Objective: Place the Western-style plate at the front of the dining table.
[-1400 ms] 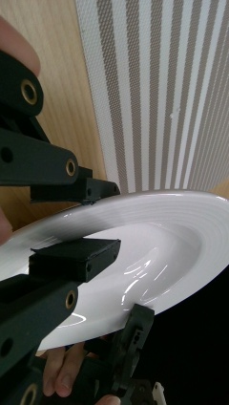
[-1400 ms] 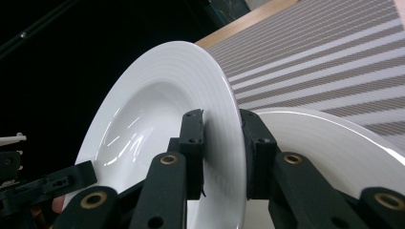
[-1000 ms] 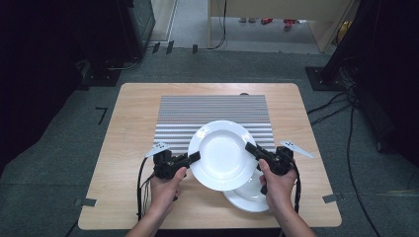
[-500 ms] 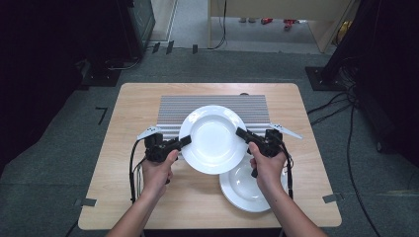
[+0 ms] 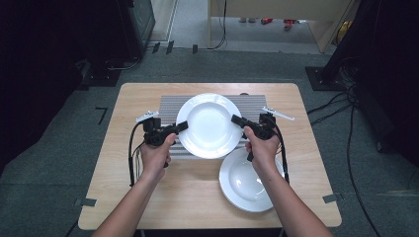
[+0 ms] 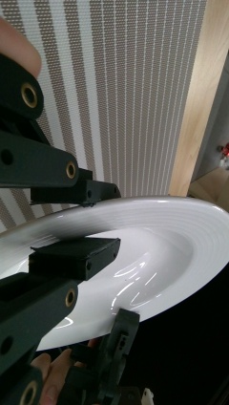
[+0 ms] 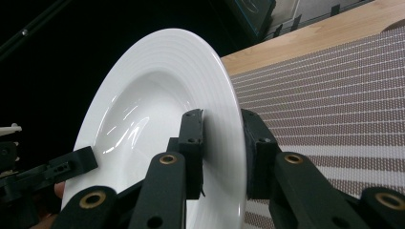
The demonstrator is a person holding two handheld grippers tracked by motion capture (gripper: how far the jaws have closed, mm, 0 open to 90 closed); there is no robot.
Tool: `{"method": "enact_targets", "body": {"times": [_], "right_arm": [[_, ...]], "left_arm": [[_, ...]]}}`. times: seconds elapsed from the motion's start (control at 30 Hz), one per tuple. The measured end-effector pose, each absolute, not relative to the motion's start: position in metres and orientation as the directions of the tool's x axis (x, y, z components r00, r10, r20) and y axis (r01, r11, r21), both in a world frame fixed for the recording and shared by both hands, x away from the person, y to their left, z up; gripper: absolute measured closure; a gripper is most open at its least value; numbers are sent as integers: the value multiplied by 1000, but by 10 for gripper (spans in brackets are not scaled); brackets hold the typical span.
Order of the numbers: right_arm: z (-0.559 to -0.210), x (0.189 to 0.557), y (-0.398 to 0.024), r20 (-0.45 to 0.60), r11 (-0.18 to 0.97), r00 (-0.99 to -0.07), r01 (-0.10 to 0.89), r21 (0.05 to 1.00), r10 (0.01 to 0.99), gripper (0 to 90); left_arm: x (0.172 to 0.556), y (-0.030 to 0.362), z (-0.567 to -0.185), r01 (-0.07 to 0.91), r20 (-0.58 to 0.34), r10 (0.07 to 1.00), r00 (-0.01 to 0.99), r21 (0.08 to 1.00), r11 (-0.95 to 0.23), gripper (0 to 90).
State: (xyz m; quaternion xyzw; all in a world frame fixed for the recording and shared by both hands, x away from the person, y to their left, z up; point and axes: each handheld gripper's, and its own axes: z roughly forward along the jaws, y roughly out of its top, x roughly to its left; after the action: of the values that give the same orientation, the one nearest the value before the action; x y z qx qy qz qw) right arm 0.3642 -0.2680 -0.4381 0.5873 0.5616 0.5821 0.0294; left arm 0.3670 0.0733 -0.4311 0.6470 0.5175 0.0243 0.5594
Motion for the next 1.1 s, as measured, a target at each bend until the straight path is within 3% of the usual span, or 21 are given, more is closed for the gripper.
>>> {"method": "enact_targets", "body": {"times": [0.63,1.1], "right_arm": [[-467,423,-265,615,-322,-235,683,656,753,711],[-491,449,-258,617,-305,-181,742,597,766,710]], "left_arm": [[430,63,-452,682,-553,738,386,710,176,755],[455,65,-480,743,-577,762,295,640,197,754]]}}
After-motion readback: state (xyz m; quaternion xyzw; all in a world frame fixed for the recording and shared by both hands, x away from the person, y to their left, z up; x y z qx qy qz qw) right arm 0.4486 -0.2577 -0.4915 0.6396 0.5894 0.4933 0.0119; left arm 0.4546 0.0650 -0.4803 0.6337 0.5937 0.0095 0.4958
